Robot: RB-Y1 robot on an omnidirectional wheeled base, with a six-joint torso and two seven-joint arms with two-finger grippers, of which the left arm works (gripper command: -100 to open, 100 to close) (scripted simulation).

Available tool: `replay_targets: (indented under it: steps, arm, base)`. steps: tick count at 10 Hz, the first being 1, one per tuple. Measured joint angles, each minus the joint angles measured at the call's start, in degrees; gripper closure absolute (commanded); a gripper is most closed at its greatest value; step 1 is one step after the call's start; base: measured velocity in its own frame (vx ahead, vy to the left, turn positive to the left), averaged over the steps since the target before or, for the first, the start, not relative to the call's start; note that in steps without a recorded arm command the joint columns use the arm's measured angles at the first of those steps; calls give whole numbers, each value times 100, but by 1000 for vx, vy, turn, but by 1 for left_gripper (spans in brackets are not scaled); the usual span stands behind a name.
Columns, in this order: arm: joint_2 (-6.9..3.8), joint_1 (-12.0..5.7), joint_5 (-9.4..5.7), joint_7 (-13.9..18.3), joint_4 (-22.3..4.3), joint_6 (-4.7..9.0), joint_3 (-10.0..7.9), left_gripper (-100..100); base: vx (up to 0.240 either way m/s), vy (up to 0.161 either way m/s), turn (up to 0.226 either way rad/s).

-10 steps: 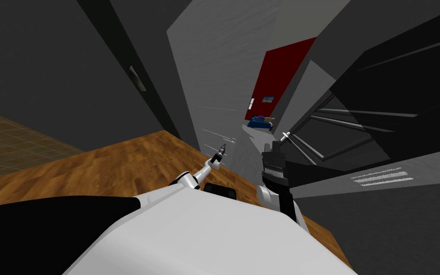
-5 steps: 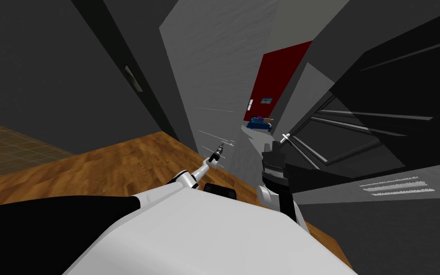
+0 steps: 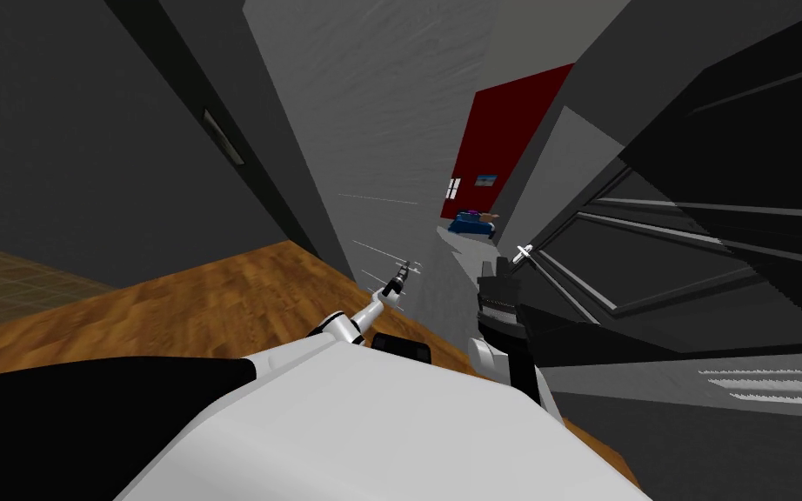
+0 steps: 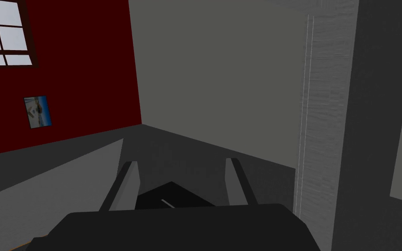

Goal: Push the door open

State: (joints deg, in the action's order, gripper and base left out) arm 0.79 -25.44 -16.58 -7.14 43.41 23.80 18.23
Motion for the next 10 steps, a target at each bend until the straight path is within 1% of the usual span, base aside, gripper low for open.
replay_targets:
  steps: [1, 6, 7, 8, 9, 10]
  arm:
    - [11, 1, 1, 2, 6, -1, 2, 100]
    - [4, 0, 0, 1, -4, -7, 3, 100]
    - [4, 1, 0, 2, -4, -6, 3, 100]
    - [-11, -11, -6, 5, -84, 16, -14, 100]
    - [-33, -74, -19, 19, -245, 63, -44, 100]
    - [-57, -9, -19, -5, -139, 35, -74, 100]
  base:
    - [-12, 2, 4]
    - [-9, 5, -4]
    - [79, -70, 28]
    - [130, -116, 60]
    - [100, -72, 33]
    - [159, -97, 18]
